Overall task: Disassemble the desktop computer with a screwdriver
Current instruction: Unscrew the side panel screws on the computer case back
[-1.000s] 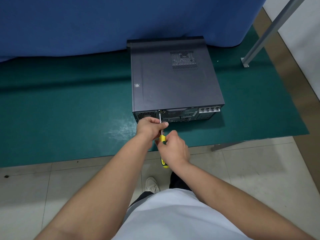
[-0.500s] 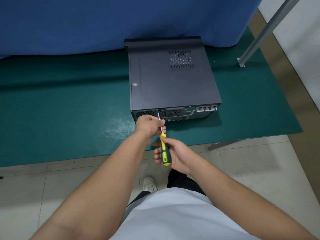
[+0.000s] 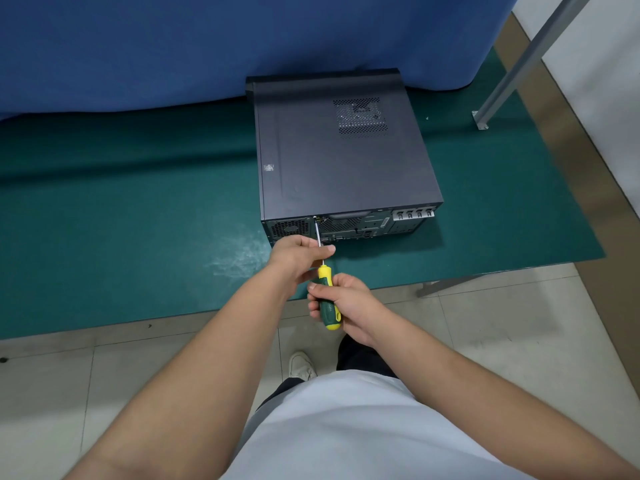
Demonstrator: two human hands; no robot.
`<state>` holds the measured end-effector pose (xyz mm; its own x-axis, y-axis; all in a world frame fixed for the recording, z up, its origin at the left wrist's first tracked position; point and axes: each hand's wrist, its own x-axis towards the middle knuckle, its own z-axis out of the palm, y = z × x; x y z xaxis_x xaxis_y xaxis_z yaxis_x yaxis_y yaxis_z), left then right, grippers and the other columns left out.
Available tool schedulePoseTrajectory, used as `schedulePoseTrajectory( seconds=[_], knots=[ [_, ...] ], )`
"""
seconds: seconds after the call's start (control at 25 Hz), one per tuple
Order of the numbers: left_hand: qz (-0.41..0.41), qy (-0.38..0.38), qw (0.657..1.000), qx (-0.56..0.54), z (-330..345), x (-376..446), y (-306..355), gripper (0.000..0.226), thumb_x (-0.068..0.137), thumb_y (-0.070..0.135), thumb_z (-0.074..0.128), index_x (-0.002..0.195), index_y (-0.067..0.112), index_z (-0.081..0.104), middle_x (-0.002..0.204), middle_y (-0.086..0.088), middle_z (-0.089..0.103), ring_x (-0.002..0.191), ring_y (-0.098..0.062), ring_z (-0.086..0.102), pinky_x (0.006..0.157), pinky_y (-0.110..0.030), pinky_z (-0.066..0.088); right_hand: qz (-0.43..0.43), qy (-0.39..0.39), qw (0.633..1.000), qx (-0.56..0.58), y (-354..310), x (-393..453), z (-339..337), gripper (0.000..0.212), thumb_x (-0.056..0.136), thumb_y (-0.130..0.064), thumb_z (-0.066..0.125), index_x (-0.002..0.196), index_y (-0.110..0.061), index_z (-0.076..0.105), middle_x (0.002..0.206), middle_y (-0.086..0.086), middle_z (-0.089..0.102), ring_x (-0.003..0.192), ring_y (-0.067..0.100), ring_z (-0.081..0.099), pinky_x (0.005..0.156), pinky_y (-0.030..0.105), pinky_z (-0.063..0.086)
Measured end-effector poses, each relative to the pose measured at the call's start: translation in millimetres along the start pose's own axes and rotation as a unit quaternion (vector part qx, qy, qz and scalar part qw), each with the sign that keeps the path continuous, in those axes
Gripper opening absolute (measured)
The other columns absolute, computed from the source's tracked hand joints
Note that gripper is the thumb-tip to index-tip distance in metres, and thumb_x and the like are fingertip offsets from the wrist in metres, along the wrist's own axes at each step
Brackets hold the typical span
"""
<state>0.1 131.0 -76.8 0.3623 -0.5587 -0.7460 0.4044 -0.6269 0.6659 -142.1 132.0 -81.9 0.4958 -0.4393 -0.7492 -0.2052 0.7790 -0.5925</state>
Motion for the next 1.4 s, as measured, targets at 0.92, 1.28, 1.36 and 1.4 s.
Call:
schedulePoseTrajectory(
  seconds=[0.92, 1.28, 1.36, 1.4],
  knots=[
    [-0.001, -0.077, 0.995, -0.056, -9.5, -4.2, -6.0, 0.011, 0.099, 0.004, 0.063, 0.107, 0.001, 0.069, 0.094, -0.016, 0.078, 0.080, -0.021, 0.078, 0.060, -0.027, 0.058, 0.074, -0.112, 0.985, 0.108, -2.9, -7.6, -10.4, 0.032, 0.099, -0.036, 0.062, 0.112, -0.006, 0.063, 0.085, 0.010, 0.065, 0.072, 0.020, 0.063, 0.068, 0.031, 0.058],
    [0.001, 0.055, 0.993, -0.104, 7.2, 13.2, 22.9, 0.012, 0.098, 0.021, 0.067, 0.106, 0.012, 0.066, 0.100, -0.006, 0.078, 0.088, -0.018, 0.076, 0.069, -0.034, 0.060, 0.029, -0.001, 0.999, 0.020, 0.3, -3.8, 2.8, 0.018, 0.099, -0.022, 0.068, 0.103, -0.008, 0.057, 0.077, 0.007, 0.069, 0.064, 0.015, 0.065, 0.057, 0.030, 0.058],
    [-0.004, 0.102, 0.988, -0.119, 16.3, 18.0, 22.6, 0.014, 0.094, 0.023, 0.075, 0.099, 0.012, 0.069, 0.091, -0.005, 0.079, 0.084, -0.017, 0.077, 0.074, -0.035, 0.063, 0.007, 0.033, 0.999, -0.019, -1.4, -3.4, 3.9, 0.021, 0.096, -0.019, 0.071, 0.100, -0.010, 0.053, 0.072, 0.005, 0.064, 0.057, 0.013, 0.059, 0.051, 0.025, 0.052],
    [-0.003, 0.120, 0.985, -0.123, 20.1, 19.6, 21.8, 0.013, 0.092, 0.023, 0.077, 0.095, 0.012, 0.070, 0.089, -0.005, 0.079, 0.083, -0.016, 0.077, 0.076, -0.036, 0.063, 0.000, 0.037, 0.999, -0.025, -3.0, -3.8, 4.8, 0.021, 0.097, -0.019, 0.070, 0.100, -0.010, 0.052, 0.071, 0.006, 0.062, 0.056, 0.013, 0.056, 0.050, 0.025, 0.049]
  ],
)
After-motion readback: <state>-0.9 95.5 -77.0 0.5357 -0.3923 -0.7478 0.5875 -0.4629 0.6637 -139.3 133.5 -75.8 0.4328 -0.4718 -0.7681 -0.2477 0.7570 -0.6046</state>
